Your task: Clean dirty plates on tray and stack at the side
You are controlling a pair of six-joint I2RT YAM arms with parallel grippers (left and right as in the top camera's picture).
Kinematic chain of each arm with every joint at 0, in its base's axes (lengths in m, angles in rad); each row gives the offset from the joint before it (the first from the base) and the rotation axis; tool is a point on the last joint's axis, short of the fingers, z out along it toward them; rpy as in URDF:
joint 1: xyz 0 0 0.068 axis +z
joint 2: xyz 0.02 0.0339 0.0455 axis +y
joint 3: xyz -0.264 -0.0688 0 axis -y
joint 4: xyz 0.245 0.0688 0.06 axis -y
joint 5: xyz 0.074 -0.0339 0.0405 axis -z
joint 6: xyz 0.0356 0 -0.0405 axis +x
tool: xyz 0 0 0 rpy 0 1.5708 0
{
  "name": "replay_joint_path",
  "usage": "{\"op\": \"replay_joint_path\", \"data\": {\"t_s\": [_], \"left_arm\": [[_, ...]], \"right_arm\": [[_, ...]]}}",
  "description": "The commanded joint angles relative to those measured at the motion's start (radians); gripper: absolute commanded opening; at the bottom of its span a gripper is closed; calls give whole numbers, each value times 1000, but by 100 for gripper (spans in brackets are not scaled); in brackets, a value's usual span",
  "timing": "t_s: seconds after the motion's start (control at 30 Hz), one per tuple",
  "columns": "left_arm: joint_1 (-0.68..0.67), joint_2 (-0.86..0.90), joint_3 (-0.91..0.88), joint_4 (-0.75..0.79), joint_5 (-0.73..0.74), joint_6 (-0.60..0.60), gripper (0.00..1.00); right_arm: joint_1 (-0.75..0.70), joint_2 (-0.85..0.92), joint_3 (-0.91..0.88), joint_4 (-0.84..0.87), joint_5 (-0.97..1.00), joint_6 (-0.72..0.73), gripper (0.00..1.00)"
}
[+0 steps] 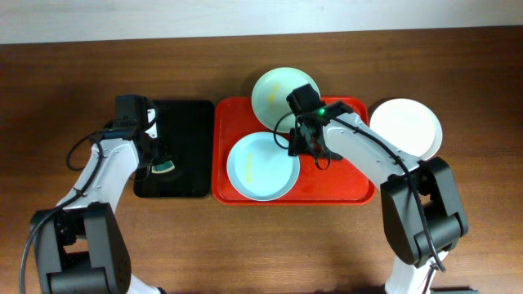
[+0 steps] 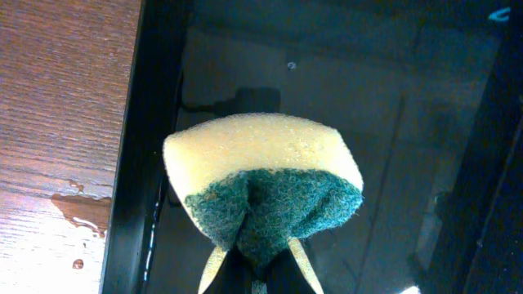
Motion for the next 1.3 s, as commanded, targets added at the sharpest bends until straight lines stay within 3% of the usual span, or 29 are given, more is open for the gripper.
{"op": "replay_joint_path", "data": {"t_s": [0.0, 0.1, 0.3, 0.43, 0.5, 0.57, 0.7, 0.8, 0.97, 1.27], "left_arm": [[-2, -5, -9, 2, 16, 15, 0], [-2, -5, -9, 2, 18, 15, 0], [-2, -5, -9, 2, 21, 15, 1], [-2, -5, -9, 2, 34, 15, 1], [-2, -5, -9, 2, 33, 15, 1], [-2, -5, -9, 2, 33, 16, 2], [-2, -5, -9, 2, 33, 15, 2], [-2, -5, -10, 2, 34, 15, 2], [-2, -5, -11, 3, 33, 15, 2], [-2, -5, -19, 14, 33, 15, 2]], "right_arm": [[-3, -26, -4, 135, 151, -145, 81], [-21, -26, -4, 243, 166, -180, 80], [-28, -26, -4, 218, 136, -177, 76], [-60, -26, -4, 316, 149, -177, 74], [-93, -26, -4, 380, 124, -182, 82], [-134, -26, -4, 443, 48, -266, 77], [-206, -20, -4, 571, -41, -348, 43], [-244, 7, -4, 687, -156, -372, 43], [-245, 95, -4, 797, -181, -422, 49], [-245, 165, -4, 805, -283, -423, 52]]}}
